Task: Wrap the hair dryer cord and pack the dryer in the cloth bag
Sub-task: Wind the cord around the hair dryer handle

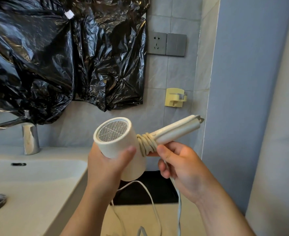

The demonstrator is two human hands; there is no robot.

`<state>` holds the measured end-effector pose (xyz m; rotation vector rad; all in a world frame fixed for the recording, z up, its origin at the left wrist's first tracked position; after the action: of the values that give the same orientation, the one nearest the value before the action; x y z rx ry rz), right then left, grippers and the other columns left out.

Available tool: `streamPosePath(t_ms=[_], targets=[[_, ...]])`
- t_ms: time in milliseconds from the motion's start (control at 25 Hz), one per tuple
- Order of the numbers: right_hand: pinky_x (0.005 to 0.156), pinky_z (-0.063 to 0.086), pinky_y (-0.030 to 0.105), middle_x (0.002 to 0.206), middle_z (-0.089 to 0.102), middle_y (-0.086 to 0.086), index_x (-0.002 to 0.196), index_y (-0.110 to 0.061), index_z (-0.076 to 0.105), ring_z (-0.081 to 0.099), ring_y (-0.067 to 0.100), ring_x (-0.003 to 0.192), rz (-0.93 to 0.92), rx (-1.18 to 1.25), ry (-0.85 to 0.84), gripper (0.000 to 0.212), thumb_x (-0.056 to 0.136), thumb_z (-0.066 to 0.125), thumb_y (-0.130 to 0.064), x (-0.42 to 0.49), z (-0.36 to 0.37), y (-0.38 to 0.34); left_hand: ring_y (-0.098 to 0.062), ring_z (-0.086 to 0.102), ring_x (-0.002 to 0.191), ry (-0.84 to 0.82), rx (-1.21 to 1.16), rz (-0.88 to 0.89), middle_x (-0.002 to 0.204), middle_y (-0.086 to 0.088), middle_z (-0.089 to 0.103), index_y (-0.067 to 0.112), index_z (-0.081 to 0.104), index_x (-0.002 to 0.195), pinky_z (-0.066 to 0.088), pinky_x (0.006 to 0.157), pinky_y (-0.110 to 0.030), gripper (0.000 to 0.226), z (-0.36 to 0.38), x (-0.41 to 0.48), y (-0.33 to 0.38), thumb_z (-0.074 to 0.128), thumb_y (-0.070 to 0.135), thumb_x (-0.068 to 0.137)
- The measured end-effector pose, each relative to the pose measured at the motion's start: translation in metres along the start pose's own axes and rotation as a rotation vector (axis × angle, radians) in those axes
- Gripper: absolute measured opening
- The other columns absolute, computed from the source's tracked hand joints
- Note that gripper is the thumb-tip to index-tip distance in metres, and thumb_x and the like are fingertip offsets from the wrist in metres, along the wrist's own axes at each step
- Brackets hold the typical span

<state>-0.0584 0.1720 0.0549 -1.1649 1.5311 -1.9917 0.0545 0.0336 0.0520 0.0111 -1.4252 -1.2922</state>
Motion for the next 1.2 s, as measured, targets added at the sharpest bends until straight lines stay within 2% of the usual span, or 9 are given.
streamPosePath(t_ms=[80,200,320,400,520,720,920,1040,1200], targets=[[0.051,0.043,0.022,0.101,0.073,0.016,0.108,-0.014,0.069,0.051,0.011,0.058,-0.053,-0.108,-0.057,0.021,0.093,0.055,-0.010,-0.001,0.001,-0.003,-0.035,0.066,0.088,0.058,-0.120,-0.112,0.095,-0.013,0.071,0.013,0.065,0.109,0.054,0.076,-0.057,0.065,-0.004,0.000,-0.009,0.077,0.045,0.053],[0.051,0.042,0.021,0.095,0.076,0.007,0.114,-0.016,0.067,0.050,0.010,0.054,-0.069,-0.166,-0.134,0.028,0.092,0.054,-0.003,-0.002,0.005,-0.005,-0.032,0.064,0.084,0.061,-0.268,-0.266,0.093,-0.016,0.067,0.004,0.063,0.111,0.052,0.070,-0.048,0.071,-0.003,0.002,-0.015,0.070,0.049,0.057],[0.043,0.033,0.018,0.063,0.066,0.006,0.086,-0.010,0.072,0.039,0.011,0.045,-0.023,-0.128,-0.143,0.014,0.089,0.059,-0.004,-0.005,0.008,-0.002,-0.024,0.070,0.069,-0.041,-0.399,-0.451,0.081,-0.011,0.072,0.009,0.068,0.098,0.058,0.058,-0.037,0.049,0.004,-0.001,-0.016,0.065,0.046,0.066],[0.039,0.027,0.017,0.046,0.050,0.001,0.068,-0.011,0.067,0.034,0.009,0.039,0.015,-0.129,-0.126,0.021,0.086,0.063,-0.004,-0.002,0.007,0.004,-0.022,0.069,0.057,-0.123,-0.408,-0.527,0.070,-0.010,0.072,0.010,0.067,0.093,0.057,0.049,-0.033,0.042,0.004,-0.003,-0.015,0.062,0.044,0.068],[0.041,0.023,0.021,0.044,0.044,-0.007,0.067,-0.014,0.065,0.032,0.008,0.041,0.039,-0.183,-0.123,0.017,0.078,0.072,-0.003,0.001,-0.003,0.013,-0.023,0.068,0.055,-0.238,-0.355,-0.592,0.069,-0.011,0.071,0.008,0.066,0.097,0.057,0.047,-0.033,0.047,0.002,-0.005,-0.021,0.064,0.043,0.066],[0.042,0.043,0.020,0.053,0.063,-0.004,0.075,-0.019,0.072,0.054,0.006,0.043,0.002,-0.163,-0.260,0.014,0.066,0.068,-0.009,0.001,-0.013,0.016,-0.030,0.071,0.060,-0.537,-0.230,-0.683,0.077,-0.018,0.072,0.009,0.079,0.082,0.056,0.048,-0.037,0.076,0.000,-0.014,-0.025,0.090,0.055,0.023],[0.043,0.045,0.016,0.062,0.071,0.002,0.073,-0.013,0.070,0.058,0.007,0.045,0.191,-0.226,-0.314,0.012,0.071,0.068,-0.001,-0.003,-0.017,0.013,-0.029,0.070,0.063,-0.572,0.011,-0.605,0.077,-0.017,0.072,0.005,0.069,0.093,0.057,0.052,-0.036,0.071,-0.006,-0.011,-0.019,0.082,0.045,0.036],[0.041,0.040,0.017,0.064,0.071,0.005,0.074,-0.010,0.068,0.051,0.004,0.042,0.148,-0.449,-0.241,0.024,0.080,0.062,0.012,-0.004,-0.008,0.016,-0.025,0.070,0.075,-0.489,0.356,-0.382,0.085,-0.009,0.074,0.017,0.067,0.096,0.056,0.065,-0.042,0.065,-0.011,0.001,-0.004,0.071,0.052,0.042],[0.056,0.049,0.023,0.073,0.076,0.001,0.073,-0.021,0.069,0.059,0.002,0.053,0.062,-0.765,-0.089,0.021,0.081,0.063,-0.003,-0.003,0.003,0.009,-0.018,0.067,0.078,-0.428,0.756,-0.233,0.083,0.002,0.070,0.026,0.063,0.087,0.054,0.066,-0.039,0.061,-0.011,0.006,0.006,0.064,0.063,0.038]])
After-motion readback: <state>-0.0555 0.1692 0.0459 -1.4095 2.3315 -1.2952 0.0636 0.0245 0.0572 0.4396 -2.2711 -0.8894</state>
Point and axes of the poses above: each hand's wrist, its own x-axis towards the middle knuckle, its own z-axis out of the palm, y = z × x, the point moved 6 cm from there along x, towards the middle knuckle
